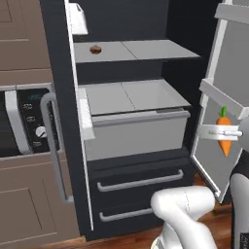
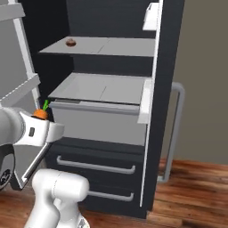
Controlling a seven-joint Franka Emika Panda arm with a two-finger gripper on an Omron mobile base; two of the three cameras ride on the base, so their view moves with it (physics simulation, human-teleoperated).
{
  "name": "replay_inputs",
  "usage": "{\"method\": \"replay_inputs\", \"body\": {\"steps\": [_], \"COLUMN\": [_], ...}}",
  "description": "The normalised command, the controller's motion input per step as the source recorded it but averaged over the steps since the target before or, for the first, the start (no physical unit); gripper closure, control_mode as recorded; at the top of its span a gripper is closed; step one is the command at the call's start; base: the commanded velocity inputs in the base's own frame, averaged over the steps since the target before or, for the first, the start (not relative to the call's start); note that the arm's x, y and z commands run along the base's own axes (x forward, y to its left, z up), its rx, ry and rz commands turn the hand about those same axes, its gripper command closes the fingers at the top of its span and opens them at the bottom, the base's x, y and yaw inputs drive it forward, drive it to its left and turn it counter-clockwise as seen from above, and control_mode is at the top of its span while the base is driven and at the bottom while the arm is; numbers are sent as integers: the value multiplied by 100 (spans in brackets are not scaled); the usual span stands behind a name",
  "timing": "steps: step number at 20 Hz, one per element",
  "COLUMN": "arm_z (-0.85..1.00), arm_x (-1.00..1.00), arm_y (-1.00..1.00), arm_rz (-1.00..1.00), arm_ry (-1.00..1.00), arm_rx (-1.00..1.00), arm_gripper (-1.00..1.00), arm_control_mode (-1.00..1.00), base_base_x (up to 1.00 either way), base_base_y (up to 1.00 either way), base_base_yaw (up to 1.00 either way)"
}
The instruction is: Gather the mushroom and carrot from the fridge and place them on a tray on the dining counter. Then gather the chicken drumsticks from the fridge and place them on the other tray.
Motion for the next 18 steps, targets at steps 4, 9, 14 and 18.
{"method": "replay_inputs", "body": {"steps": [4,9,14,18], "arm_z": [0,0,0,0], "arm_x": [0,0,0,0], "arm_y": [0,0,0,0], "arm_rz": [0,0,0,0], "arm_ry": [0,0,0,0], "arm_rx": [0,0,0,0], "arm_gripper": [100,100,100,100], "arm_control_mode": [100,100,100,100], "base_base_x": [-95,-77,-64,-63], "base_base_y": [0,-3,-38,-73], "base_base_yaw": [19,39,38,47]}}
